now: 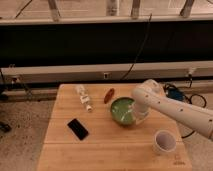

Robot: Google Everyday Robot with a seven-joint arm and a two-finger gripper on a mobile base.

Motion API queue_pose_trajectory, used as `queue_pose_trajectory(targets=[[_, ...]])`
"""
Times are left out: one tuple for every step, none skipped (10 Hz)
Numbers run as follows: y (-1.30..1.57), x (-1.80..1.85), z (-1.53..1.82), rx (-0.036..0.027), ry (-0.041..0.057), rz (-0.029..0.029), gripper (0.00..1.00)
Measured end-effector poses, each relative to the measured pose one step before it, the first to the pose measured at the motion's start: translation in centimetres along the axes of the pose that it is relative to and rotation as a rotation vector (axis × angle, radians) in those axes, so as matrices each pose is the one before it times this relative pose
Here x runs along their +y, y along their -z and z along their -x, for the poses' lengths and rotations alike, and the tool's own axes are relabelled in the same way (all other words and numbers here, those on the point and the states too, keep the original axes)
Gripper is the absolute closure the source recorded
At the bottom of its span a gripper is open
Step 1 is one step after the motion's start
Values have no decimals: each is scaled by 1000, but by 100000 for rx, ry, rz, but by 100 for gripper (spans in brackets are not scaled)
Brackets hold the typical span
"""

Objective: Drag the ceramic bowl in a circle

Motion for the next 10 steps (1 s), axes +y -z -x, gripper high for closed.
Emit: queue_pose_trajectory(targets=[[19, 256, -308, 199, 431, 97, 100], [-93, -27, 69, 130, 437, 450, 100], [-104, -304, 529, -2, 511, 193, 100], [9, -584, 1090, 83, 912, -15, 100], [-27, -526, 971, -67, 1083, -274, 100], [-26, -86, 279, 186, 742, 361, 100], [1, 7, -82, 628, 1152, 302, 100], [88, -7, 9, 368, 637, 378, 100], [72, -188, 302, 624, 1036, 291, 100], [18, -622, 980, 795, 2749, 247, 100]])
